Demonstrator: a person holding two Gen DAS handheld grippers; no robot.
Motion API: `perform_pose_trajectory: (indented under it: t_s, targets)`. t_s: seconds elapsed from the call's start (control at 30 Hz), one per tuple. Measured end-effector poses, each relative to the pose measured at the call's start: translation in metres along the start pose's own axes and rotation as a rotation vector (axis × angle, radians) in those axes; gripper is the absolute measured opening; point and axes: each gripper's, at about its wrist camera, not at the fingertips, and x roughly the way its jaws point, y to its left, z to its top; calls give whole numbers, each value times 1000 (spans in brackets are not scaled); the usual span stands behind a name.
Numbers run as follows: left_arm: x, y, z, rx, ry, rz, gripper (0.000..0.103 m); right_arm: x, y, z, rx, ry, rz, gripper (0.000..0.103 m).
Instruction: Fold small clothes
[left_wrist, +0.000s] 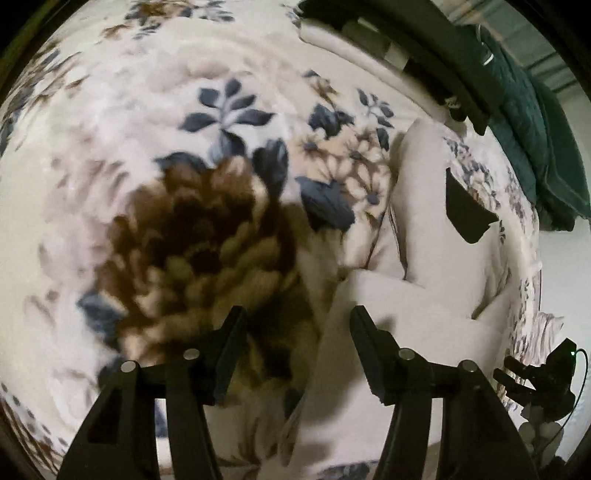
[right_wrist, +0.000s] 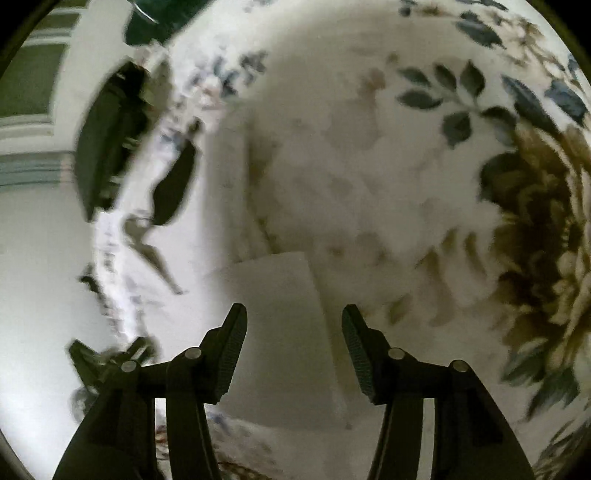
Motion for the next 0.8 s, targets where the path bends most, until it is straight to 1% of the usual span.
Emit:
perform_pose_trajectory:
  t_s: [0.03,0.1,0.13,0.17,0.23,0.33,0.37,0.43,0.5,0.53,0.57,0.6,0.63,0.67,0.7,0.73,0.77,0.8]
  targets:
    - [-2,-5,8,1,-8,-22,55,3,-1,2,-4,3,-23,56]
    - [-7,-14,23,21,-30,-68,55,1,5,10,-2,-17,-16,56]
    - [-9,-22,34,44,-44,-75,55,-3,10,16,-2,-32,-10,56]
    - [-9,-32,47,80,-55,-67,55,-7,18,25,-7,-50,0,56]
    - [-4,-52,74,162,-66,-55,55,-14,38,48,-38,-77,-6,56]
    - [26,-79,117,257,-20,-38,55,-11,71,92,-89,-92,-67,56]
    - [40,-89,130,292,6,-16,55,-6,84,113,-117,-99,-94,56]
    - [71,-106,153,359,69,14,55,5,104,143,-153,-107,-144,56]
    - [91,-116,163,417,101,37,54,21,120,172,-190,-76,-173,56]
    - [99,-121,163,462,110,51,53,32,126,185,-212,-53,-179,56]
    - [103,-127,160,517,102,79,53,40,132,195,-235,-39,-187,56]
    - [103,-131,157,557,86,92,42,49,138,203,-266,-15,-201,56]
    - [99,-135,150,609,63,92,18,61,143,209,-295,12,-228,56]
    - [95,-136,147,630,55,89,8,71,146,213,-318,40,-242,56]
    - [92,-136,144,639,47,94,7,79,149,214,-335,66,-243,54]
    - [82,-135,140,644,21,78,6,82,151,213,-348,70,-251,44]
    - [75,-134,138,644,4,67,6,83,154,212,-369,62,-263,30]
    - [67,-132,137,638,-15,54,5,82,156,209,-384,48,-271,5]
